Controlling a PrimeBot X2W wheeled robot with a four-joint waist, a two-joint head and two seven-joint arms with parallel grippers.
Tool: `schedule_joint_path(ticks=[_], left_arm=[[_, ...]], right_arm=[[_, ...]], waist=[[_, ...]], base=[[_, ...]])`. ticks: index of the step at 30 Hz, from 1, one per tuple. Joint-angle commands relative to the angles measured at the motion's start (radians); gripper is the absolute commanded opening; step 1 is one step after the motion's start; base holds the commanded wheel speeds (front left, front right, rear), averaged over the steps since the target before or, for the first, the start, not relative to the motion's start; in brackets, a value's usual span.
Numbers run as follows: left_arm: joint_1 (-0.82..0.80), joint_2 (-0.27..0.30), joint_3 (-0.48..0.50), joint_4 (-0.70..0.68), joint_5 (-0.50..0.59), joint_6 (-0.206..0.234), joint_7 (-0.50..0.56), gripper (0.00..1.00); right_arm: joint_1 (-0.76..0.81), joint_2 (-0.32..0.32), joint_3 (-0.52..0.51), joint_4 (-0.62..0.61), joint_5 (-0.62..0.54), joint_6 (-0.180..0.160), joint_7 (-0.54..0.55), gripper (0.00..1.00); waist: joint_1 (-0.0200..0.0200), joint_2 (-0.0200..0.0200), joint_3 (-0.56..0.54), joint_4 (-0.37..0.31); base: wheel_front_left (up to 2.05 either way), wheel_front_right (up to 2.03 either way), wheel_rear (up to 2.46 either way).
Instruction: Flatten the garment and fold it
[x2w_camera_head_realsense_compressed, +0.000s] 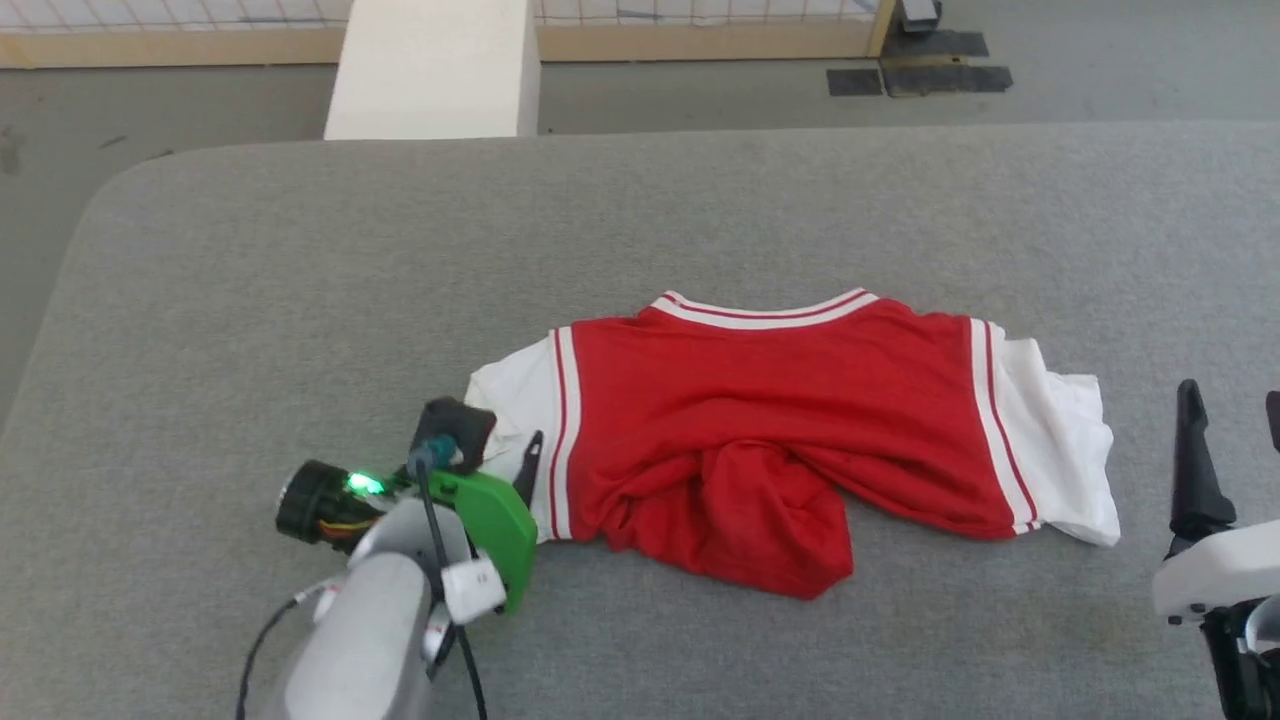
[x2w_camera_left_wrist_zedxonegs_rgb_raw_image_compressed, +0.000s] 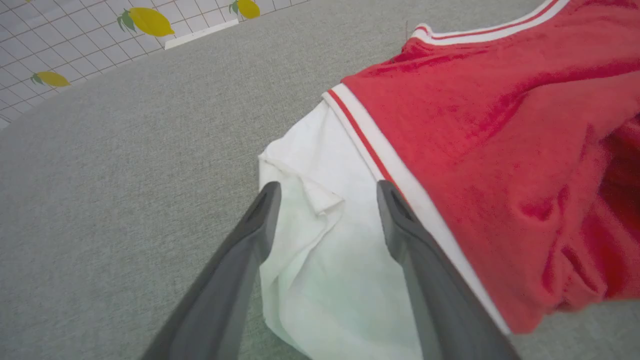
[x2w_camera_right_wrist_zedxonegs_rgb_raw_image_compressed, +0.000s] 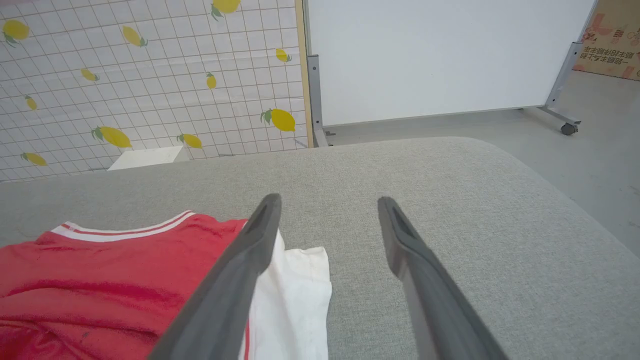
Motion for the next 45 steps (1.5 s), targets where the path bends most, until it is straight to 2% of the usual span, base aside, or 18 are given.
schedule_joint_path(ticks=[1, 8, 15, 16, 17, 26, 30, 34, 36, 41, 45], left_arm=[[-0.027, 0.01, 0.004, 0.012, 0.005, 0.01, 0.03, 1.0], [-0.076, 0.005, 0.021, 0.012, 0.004, 0.067, 0.171, 1.0], [-0.095, 0.01, 0.017, -0.003, -0.004, 0.072, 0.221, 1.0], [-0.096, 0.009, 0.017, -0.002, -0.008, 0.071, 0.226, 0.4], [-0.096, 0.008, 0.019, -0.002, -0.014, 0.069, 0.226, 0.0], [-0.063, 0.005, 0.043, -0.07, -0.051, 0.093, 0.182, 0.0], [-0.026, 0.009, 0.058, -0.155, -0.069, 0.105, 0.149, 0.0], [0.015, 0.016, 0.059, -0.246, -0.088, 0.095, 0.14, 0.0], [0.032, 0.018, 0.057, -0.293, -0.092, 0.096, 0.14, 0.0], [0.066, 0.015, 0.042, -0.408, -0.094, 0.103, 0.154, 0.0], [0.075, 0.011, 0.028, -0.462, -0.095, 0.104, 0.163, 0.0]], right_arm=[[0.014, 0.005, 0.005, -0.009, 0.004, -0.002, -0.013, 1.0], [0.027, 0.011, 0.01, -0.012, 0.009, -0.002, -0.017, 1.0], [0.024, 0.011, 0.013, 0.019, 0.021, -0.002, -0.024, 1.0], [0.024, 0.011, 0.015, 0.022, 0.021, -0.002, -0.026, 1.0], [0.023, 0.011, 0.017, 0.027, 0.02, -0.002, -0.027, 1.0], [0.028, 0.011, 0.018, 0.047, -0.012, -0.002, -0.008, 1.0], [0.019, -0.029, 0.041, 0.043, -0.019, -0.002, 0.055, 1.0], [-0.03, -0.125, 0.081, 0.058, 0.026, -0.002, 0.214, 1.0], [-0.068, -0.196, 0.12, 0.075, 0.054, -0.002, 0.315, 1.0], [-0.205, -0.346, 0.202, 0.169, 0.139, -0.002, 0.558, 1.0], [-0.295, -0.412, 0.271, 0.249, 0.196, -0.002, 0.675, 1.0]], waist=[[0.0, 0.003, 0.018, -0.017], [0.0, 0.003, 0.049, -0.027], [0.0, 0.003, 0.07, -0.024], [0.0, 0.003, 0.072, -0.023], [0.0, 0.003, 0.073, -0.022], [0.0, 0.003, 0.053, 0.001], [0.0, 0.003, 0.046, 0.021], [0.0, 0.003, 0.056, 0.043], [0.0, 0.003, 0.066, 0.053], [0.0, 0.003, 0.104, 0.081], [0.0, 0.003, 0.13, 0.103]], base=[[0.0, 0.0, 0.0], [0.0, 0.0, 0.0], [0.0, 0.0, 0.0], [0.0, 0.0, 0.0], [0.0, 0.0, 0.0], [0.0, 0.0, 0.0], [0.0, 0.0, 0.0], [0.0, 0.0, 0.0], [0.0, 0.0, 0.0], [0.0, 0.0, 0.0], [0.0, 0.0, 0.0]])
